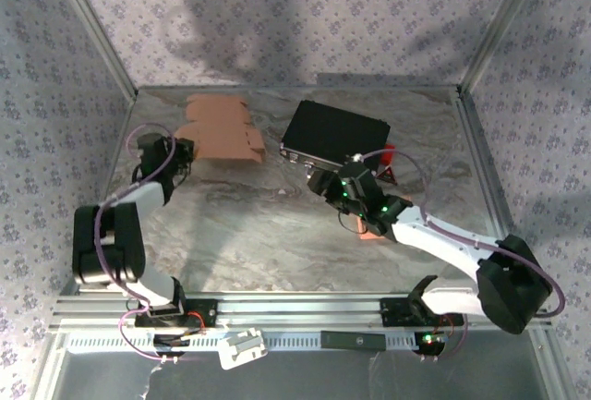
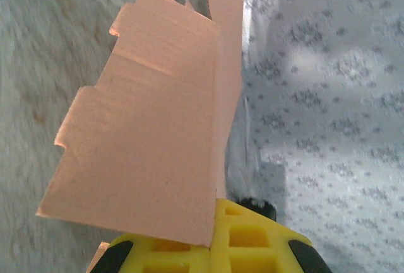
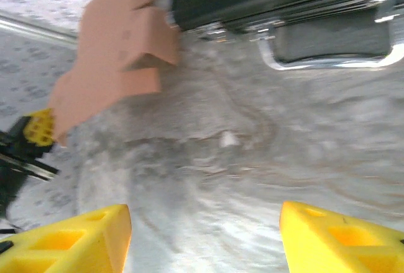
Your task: Fold the paper box
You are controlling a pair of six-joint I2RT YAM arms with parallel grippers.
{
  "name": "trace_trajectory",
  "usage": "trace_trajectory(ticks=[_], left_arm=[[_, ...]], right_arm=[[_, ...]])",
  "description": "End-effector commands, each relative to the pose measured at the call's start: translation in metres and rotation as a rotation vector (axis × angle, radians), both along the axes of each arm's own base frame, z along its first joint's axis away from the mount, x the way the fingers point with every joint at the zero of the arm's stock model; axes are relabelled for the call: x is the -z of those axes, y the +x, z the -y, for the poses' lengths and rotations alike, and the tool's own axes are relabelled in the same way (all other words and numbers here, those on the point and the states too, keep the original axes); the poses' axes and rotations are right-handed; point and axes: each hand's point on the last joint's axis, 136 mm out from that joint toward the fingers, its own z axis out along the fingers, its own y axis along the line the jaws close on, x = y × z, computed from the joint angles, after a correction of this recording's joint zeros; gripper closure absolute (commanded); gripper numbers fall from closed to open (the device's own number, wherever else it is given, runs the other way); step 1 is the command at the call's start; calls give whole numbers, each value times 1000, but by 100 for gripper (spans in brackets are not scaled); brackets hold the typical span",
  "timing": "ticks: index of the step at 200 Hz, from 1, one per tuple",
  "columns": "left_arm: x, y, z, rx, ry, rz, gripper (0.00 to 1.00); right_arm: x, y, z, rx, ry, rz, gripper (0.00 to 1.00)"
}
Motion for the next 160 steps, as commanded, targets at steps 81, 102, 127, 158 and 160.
trace_trajectory(ticks=[81,102,127,158,160], left_arm=[[-26,-106,47,-81,25,-43,100],[-25,-112,51,-75,-3,-42,100],[-31,-119,52,-72,-16,-28,100],[-38,-126,52,-66,-18,-19,100],[-38,-127,52,-65,-17,-21,100]], right_arm=[[-23,-18,-134,134,609,-48,32],[-15,-27,-142,150,643,-70,30],[2,-27,-162,149,719,-137,29],[14,-16,-178,152,751,-145,34],[15,-15,-179,153,752,-142,35]])
